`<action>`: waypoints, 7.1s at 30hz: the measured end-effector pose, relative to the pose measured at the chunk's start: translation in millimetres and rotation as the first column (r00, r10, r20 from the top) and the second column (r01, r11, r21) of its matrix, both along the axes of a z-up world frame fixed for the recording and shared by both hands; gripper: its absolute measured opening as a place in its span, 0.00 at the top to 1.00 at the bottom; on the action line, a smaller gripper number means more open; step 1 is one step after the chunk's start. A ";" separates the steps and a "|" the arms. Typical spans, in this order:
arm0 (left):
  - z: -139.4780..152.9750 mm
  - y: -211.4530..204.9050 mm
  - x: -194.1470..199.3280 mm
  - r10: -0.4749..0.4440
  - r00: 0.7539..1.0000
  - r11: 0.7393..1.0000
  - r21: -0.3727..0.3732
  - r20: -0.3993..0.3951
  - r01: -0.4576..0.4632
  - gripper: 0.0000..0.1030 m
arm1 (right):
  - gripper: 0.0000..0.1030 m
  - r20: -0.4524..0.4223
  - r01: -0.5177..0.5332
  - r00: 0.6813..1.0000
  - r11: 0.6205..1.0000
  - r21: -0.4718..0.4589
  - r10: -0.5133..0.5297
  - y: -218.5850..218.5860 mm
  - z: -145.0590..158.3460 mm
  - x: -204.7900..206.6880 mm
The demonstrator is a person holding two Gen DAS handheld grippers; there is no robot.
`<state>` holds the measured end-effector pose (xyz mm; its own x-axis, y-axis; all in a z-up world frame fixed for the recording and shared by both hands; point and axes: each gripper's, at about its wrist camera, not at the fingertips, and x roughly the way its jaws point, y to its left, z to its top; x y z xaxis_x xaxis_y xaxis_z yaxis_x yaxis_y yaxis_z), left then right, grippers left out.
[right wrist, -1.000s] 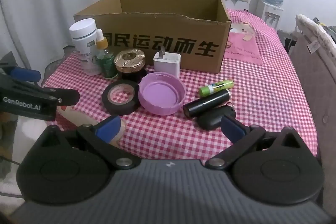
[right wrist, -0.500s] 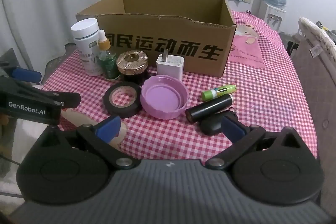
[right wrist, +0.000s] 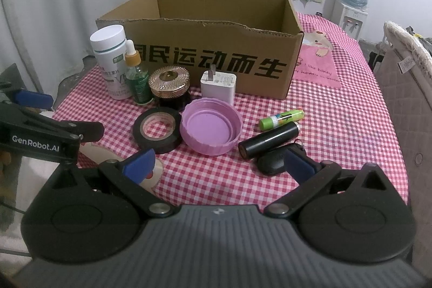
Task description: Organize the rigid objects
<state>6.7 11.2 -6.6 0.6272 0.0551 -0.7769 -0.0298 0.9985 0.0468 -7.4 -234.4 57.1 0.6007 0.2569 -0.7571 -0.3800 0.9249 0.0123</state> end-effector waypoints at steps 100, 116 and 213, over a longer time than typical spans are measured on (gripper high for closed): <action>-51.2 -192.1 83.1 -0.658 0.751 0.753 -0.030 -0.054 0.657 0.59 | 0.80 -0.375 0.398 0.897 0.797 0.455 -0.234 -141.7 -64.9 78.7; -52.0 -191.7 87.3 -0.642 0.765 0.766 -0.045 -0.044 0.641 0.60 | 0.81 -0.409 0.413 0.892 0.718 0.560 -0.194 -151.9 -62.9 75.6; 117.5 30.4 182.0 -0.253 0.961 0.967 0.065 0.112 0.247 0.24 | 0.71 -0.401 0.139 0.898 0.749 0.648 0.181 31.9 64.2 277.6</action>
<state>188.7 41.6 110.9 0.7133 -0.0780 -0.6965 0.2119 0.9713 0.1083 270.2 -202.5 121.2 0.2589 0.7834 -0.5651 -0.2078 0.6165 0.7595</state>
